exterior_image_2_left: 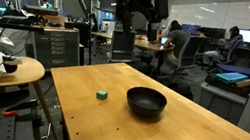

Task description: Pick up the green block from the table and put it in the black bowl

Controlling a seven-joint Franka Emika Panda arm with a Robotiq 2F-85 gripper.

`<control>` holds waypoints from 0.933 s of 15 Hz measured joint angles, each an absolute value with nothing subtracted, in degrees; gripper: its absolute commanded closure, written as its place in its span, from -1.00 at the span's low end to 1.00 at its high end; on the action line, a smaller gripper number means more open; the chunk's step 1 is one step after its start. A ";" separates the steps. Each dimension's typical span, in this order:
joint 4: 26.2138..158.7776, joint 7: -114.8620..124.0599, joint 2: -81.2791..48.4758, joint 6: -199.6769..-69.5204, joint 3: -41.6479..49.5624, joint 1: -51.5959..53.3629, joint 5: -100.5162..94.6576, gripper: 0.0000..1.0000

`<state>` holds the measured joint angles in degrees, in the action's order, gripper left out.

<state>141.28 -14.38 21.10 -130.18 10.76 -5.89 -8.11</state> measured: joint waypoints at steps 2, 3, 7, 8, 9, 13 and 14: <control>140.86 -14.38 21.19 -130.20 10.76 -5.89 -8.11 -1.00; 140.67 -14.38 21.22 -130.20 10.76 -5.89 -8.11 -1.00; 140.60 -14.38 21.22 -130.20 10.76 -5.89 -8.11 -1.00; 140.60 -14.38 21.22 -130.20 10.76 -5.89 -8.11 -1.00; 140.67 -14.38 21.19 -130.16 10.76 -5.89 -8.11 -1.00; 141.23 -10.12 20.15 -130.17 9.70 -5.90 -8.11 -1.00; 141.30 -7.60 19.47 -130.17 8.89 -5.92 -8.11 -1.00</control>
